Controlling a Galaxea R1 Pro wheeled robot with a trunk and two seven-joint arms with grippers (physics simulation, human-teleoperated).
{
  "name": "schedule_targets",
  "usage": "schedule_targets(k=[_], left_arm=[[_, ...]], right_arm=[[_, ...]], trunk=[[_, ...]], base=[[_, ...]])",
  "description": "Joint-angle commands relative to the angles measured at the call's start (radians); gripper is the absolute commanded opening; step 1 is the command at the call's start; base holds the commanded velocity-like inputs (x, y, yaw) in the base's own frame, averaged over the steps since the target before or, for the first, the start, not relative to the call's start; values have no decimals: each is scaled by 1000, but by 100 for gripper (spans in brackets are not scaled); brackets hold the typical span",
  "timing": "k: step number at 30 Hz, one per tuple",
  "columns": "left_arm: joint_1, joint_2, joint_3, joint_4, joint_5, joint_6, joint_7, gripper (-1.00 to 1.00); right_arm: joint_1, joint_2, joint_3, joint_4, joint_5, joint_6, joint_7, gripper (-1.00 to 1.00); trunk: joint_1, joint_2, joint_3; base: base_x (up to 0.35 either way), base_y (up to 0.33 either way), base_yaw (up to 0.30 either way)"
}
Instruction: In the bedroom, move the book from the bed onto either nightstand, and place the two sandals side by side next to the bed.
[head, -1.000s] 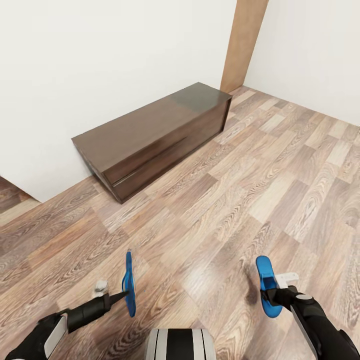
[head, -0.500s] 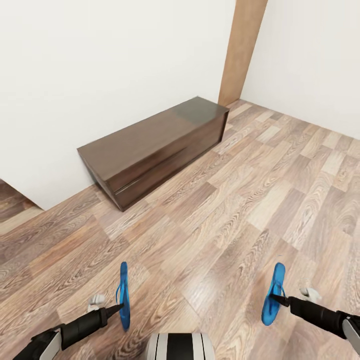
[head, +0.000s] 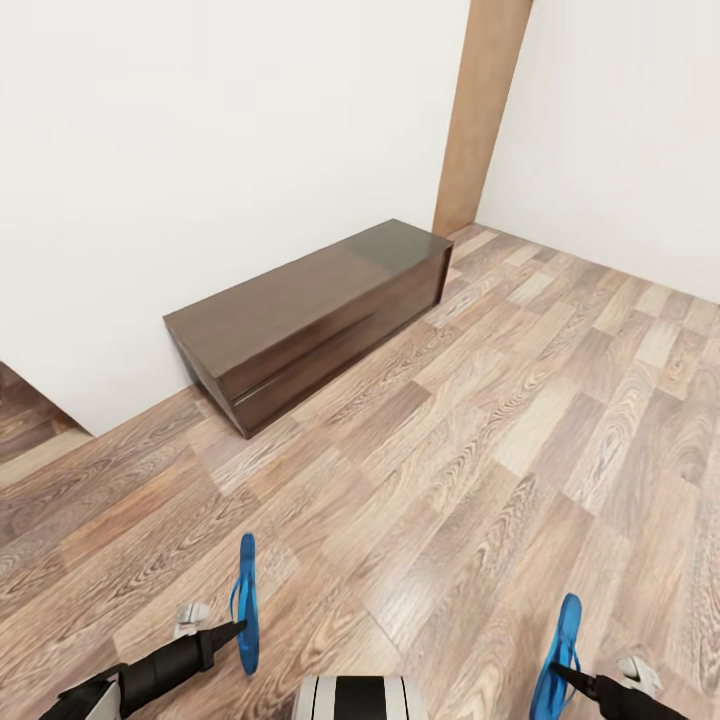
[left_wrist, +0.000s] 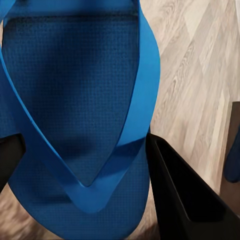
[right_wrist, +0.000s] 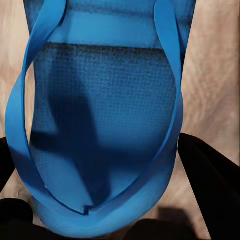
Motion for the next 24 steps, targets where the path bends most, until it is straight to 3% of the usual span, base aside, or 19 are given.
schedule_targets(k=[1,22,24], left_arm=[[0,-1,1,4,2,1,-5,-100],[0,-12,-6,36,-3,-6,5,-100],[0,-31,-6,36,-24,-6,44,-100]], right_arm=[[0,0,0,5,-9,1,3,-100],[0,1,1,12,-5,-12,1,-100],[0,5,2,12,-4,-12,-2,-100]], trunk=[[-1,0,3],[-10,5,85],[-11,5,92]], base=[[0,0,0],[0,0,0],[0,0,0]])
